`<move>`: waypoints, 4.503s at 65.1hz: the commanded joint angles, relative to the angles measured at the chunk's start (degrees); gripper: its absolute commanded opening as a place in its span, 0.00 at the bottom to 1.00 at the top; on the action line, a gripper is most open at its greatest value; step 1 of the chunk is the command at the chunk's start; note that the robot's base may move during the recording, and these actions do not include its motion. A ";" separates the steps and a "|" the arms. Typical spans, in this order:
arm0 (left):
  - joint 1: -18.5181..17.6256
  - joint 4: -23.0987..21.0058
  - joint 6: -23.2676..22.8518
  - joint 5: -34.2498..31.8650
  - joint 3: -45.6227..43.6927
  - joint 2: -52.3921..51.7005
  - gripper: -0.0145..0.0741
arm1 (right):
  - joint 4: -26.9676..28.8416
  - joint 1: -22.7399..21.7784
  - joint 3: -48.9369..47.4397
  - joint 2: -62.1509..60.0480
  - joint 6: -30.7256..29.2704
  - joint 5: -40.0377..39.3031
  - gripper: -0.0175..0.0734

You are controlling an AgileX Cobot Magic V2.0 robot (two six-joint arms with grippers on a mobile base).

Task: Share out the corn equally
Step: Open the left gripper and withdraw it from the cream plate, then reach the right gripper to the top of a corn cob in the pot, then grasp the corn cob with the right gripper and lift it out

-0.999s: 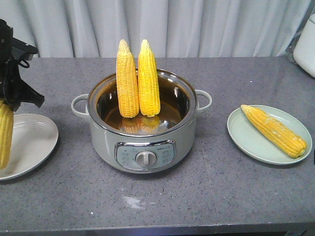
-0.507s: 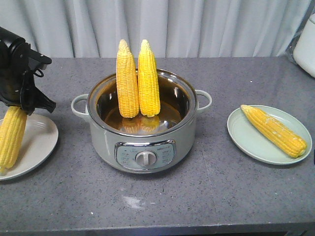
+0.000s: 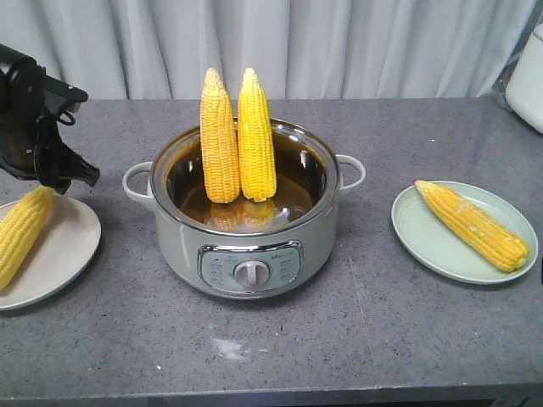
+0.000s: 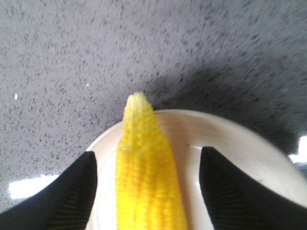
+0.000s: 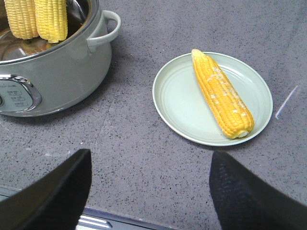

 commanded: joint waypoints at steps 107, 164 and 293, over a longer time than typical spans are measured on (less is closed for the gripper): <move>-0.34 -45.06 26.93 -19.35 41.13 -64.67 0.68 | 1.17 -0.05 -3.53 6.66 -1.55 -5.23 0.78; -0.34 -45.06 26.93 -19.35 41.13 -64.67 0.68 | 34.98 -0.05 -33.81 46.16 -37.97 -8.17 0.83; -0.34 -45.06 26.93 -19.38 41.13 -64.67 0.68 | 52.17 3.26 -79.69 89.19 -42.91 0.81 0.44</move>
